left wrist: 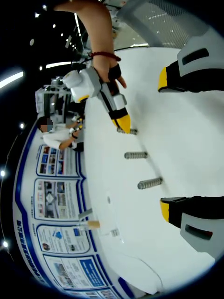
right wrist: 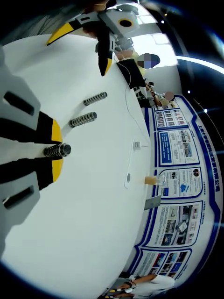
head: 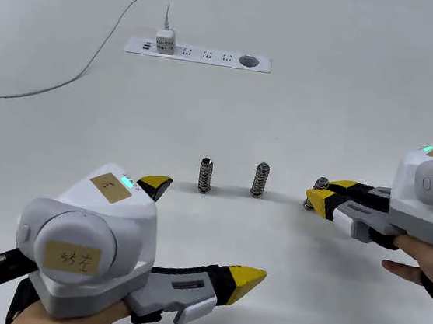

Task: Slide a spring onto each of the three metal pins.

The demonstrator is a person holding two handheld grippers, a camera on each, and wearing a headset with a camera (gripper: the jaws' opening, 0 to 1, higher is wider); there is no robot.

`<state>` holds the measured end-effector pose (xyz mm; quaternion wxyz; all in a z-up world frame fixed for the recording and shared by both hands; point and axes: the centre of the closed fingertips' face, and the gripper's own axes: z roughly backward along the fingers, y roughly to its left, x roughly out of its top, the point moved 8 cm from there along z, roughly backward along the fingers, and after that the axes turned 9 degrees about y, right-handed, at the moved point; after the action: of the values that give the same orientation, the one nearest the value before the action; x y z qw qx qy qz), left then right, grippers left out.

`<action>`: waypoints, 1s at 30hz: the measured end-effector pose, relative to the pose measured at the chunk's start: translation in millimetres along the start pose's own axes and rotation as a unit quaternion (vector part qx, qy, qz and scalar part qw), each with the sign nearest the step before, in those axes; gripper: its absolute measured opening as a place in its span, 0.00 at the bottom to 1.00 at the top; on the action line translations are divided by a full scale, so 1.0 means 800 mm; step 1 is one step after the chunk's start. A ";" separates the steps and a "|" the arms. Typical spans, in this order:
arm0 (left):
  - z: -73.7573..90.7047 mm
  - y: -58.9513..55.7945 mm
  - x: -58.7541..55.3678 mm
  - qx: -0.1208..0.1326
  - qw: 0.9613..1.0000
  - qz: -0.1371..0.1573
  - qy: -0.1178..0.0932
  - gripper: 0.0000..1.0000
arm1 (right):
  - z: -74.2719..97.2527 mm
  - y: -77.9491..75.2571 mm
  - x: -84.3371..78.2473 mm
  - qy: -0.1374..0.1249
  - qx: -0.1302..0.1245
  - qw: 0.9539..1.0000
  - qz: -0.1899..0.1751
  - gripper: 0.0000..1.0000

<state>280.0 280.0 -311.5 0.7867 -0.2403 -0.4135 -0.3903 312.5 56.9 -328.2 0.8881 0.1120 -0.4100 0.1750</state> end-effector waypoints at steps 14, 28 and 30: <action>0.003 0.006 0.002 0.010 1.000 -0.003 0.007 0.90 | 0.020 0.008 0.007 -0.009 -0.004 1.000 -0.016 0.30; 0.023 0.017 0.014 0.033 0.999 -0.008 0.018 0.84 | 0.058 0.030 0.010 -0.013 0.001 1.000 -0.027 0.52; 0.027 0.017 0.015 0.035 0.999 -0.006 0.016 0.84 | 0.063 0.035 0.011 -0.014 0.004 0.999 -0.029 0.53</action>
<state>285.5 298.3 -290.0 0.7986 -0.2037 -0.4158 -0.3845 271.7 66.8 -287.7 0.8865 0.1294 -0.4184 0.1494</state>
